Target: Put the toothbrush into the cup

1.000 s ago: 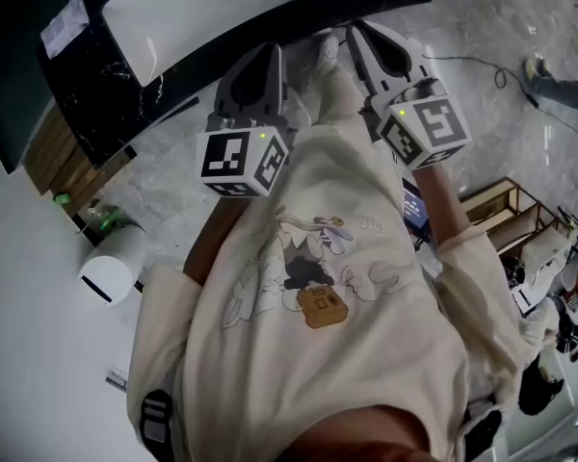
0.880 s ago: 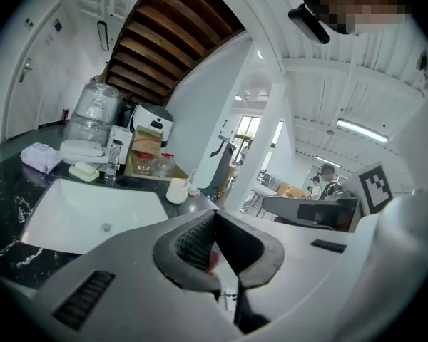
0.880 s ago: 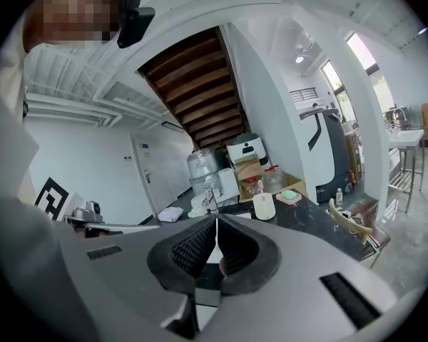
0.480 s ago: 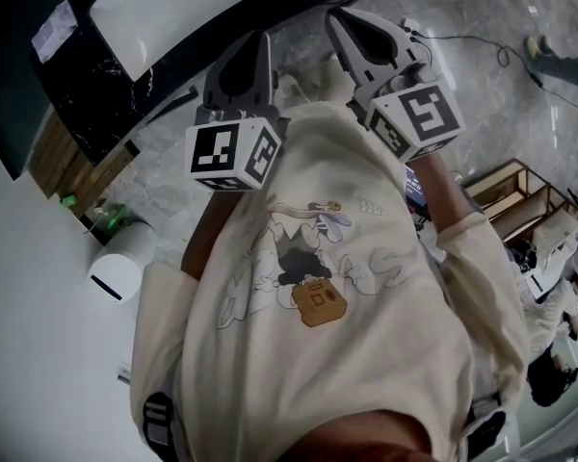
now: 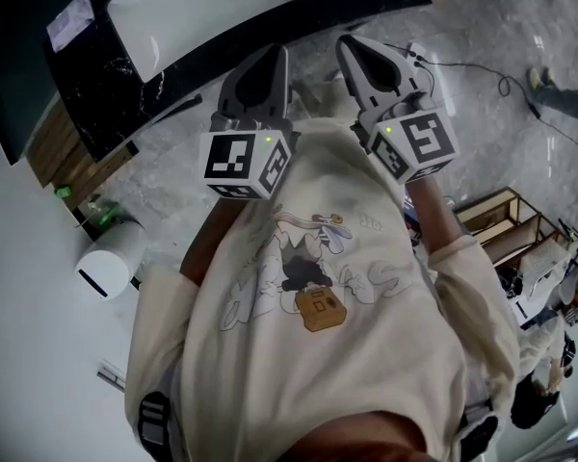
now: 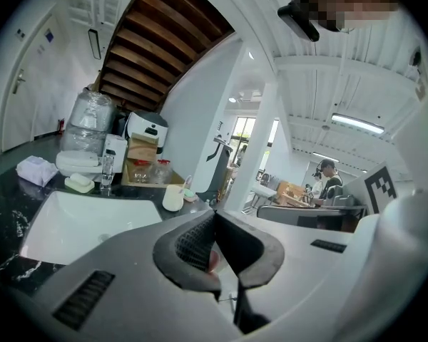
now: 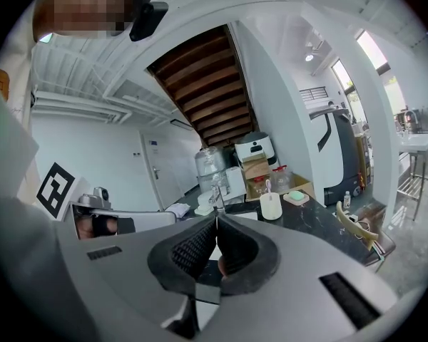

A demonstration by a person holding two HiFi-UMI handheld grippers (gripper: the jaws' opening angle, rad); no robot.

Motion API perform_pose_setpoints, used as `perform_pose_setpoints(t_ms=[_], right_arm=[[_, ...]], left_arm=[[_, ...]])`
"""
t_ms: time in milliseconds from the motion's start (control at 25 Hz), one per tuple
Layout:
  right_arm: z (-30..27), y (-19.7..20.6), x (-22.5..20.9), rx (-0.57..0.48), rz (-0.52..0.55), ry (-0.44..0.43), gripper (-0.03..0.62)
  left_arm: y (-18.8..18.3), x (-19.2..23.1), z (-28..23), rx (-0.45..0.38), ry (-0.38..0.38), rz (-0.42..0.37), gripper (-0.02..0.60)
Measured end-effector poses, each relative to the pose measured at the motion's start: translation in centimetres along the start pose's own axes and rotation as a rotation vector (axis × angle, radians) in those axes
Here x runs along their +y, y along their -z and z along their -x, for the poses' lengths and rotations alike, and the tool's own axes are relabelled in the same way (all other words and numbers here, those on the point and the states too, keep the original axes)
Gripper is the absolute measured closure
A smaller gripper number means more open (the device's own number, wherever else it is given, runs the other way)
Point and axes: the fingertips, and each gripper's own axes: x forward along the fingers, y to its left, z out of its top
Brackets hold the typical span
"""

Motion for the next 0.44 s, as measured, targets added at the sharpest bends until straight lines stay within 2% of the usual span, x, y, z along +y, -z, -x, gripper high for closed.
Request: perform_pose_setpoints(t_ms=[440], right_arm=[[0.40, 0.95, 0.36, 0.003, -0.037, 0.015, 0.577]], left_arm=[[0.38, 0.18, 0.87, 0.007, -0.006, 0.003, 0.568]])
